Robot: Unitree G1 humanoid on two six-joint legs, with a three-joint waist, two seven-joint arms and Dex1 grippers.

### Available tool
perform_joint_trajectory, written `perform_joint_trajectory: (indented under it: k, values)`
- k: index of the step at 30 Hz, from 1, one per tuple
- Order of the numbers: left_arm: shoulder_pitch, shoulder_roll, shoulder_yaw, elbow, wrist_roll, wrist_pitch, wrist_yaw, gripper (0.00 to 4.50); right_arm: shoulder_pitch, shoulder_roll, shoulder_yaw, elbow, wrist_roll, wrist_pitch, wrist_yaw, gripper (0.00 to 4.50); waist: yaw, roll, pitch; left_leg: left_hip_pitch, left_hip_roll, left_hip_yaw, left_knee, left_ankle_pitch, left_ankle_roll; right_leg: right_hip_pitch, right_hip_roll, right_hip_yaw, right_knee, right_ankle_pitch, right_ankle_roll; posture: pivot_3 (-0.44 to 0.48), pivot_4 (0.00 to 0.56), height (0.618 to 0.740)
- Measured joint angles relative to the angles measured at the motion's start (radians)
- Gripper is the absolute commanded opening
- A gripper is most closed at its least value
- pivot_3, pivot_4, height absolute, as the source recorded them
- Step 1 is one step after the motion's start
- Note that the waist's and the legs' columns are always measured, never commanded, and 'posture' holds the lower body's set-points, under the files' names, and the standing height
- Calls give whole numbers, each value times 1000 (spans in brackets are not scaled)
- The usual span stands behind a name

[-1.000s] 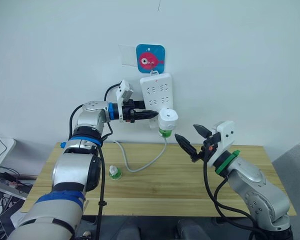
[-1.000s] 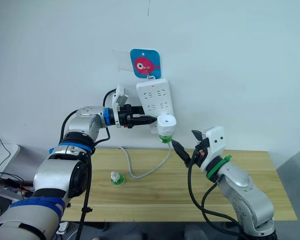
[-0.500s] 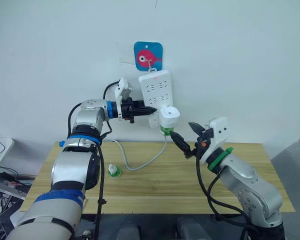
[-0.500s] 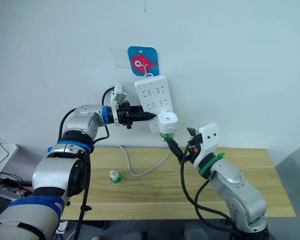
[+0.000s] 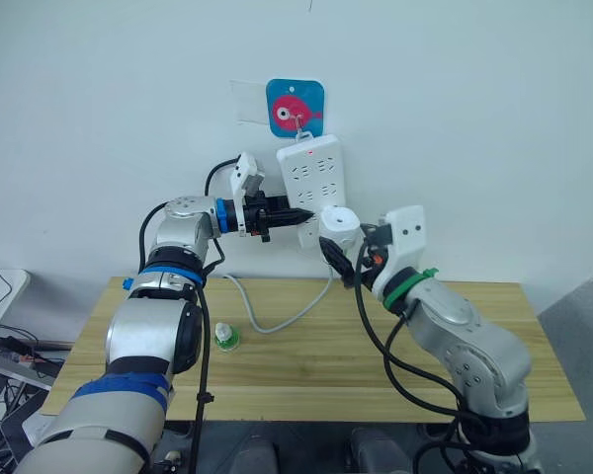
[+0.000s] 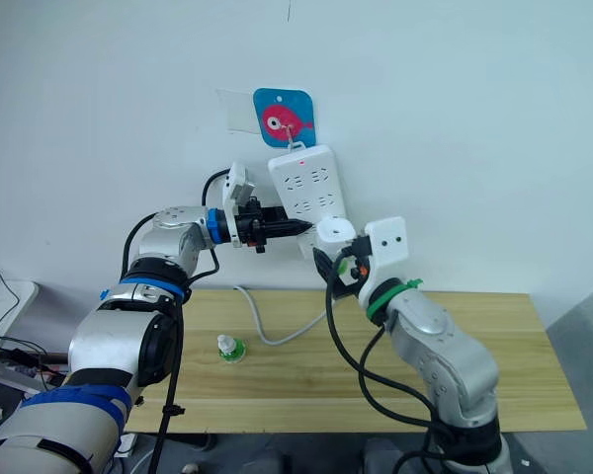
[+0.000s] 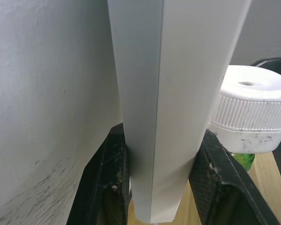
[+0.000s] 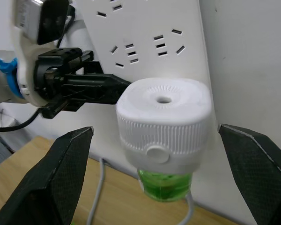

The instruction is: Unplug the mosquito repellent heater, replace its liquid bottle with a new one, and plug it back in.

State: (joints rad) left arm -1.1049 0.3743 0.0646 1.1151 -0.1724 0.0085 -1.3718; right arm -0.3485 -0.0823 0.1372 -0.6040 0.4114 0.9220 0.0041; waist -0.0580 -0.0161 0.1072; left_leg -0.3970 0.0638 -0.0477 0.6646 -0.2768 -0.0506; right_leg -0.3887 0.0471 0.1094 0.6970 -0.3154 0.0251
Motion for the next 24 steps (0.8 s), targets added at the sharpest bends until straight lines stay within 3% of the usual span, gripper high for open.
perform_joint_trajectory:
  k: [11,24]
  values:
    - [-2,-2,2,4,7,-24,9,1313,-70,48,3,123,-78,-55,-5,4500,0,2,2,-2,0,-7,0,0,0,1,-1,-9,1,-2,-3,-61,133,740]
    - [-2,-1,7,4,13,-33,9,1313,-70,69,3,132,-78,-55,16,4500,0,5,5,-3,0,-8,0,0,0,1,-1,-9,1,-2,-3,-42,136,740]
